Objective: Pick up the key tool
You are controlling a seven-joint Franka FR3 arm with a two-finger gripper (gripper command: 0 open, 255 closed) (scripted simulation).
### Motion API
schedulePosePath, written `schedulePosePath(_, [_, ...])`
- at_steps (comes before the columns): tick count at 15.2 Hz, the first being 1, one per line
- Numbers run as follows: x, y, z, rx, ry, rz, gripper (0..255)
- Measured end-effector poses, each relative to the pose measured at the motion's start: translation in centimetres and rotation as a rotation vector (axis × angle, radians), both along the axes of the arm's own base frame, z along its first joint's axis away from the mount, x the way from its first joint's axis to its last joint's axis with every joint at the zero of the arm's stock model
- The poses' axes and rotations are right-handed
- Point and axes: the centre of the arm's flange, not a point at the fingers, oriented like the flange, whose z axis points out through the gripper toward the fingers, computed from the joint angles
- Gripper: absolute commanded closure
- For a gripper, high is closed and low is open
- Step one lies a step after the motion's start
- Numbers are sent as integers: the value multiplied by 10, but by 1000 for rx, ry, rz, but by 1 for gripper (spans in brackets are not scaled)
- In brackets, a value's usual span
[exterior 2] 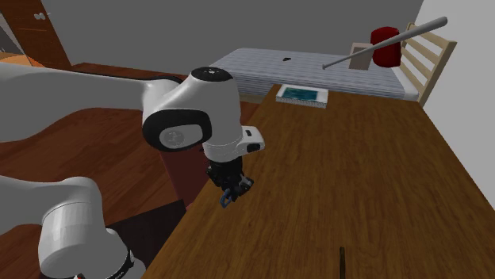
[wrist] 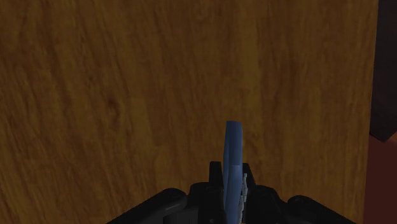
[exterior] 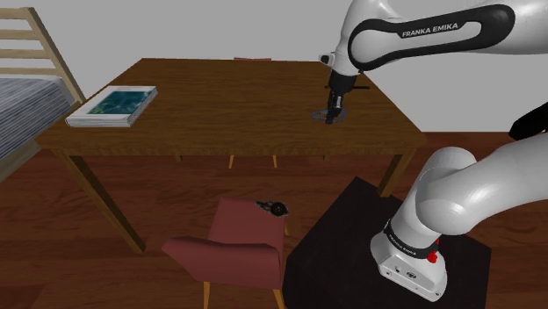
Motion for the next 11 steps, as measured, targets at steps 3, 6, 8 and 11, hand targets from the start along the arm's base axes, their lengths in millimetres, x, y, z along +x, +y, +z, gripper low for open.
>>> schedulePosePath(3, [1, -1, 0, -3, 0, -1, 255])
schedulePosePath(6, [1, -2, 1, -4, 2, -2, 255])
schedulePosePath(8, [1, -3, 9, -4, 5, -3, 255])
schedulePosePath(11, [0, -2, 23, -4, 6, -3, 255])
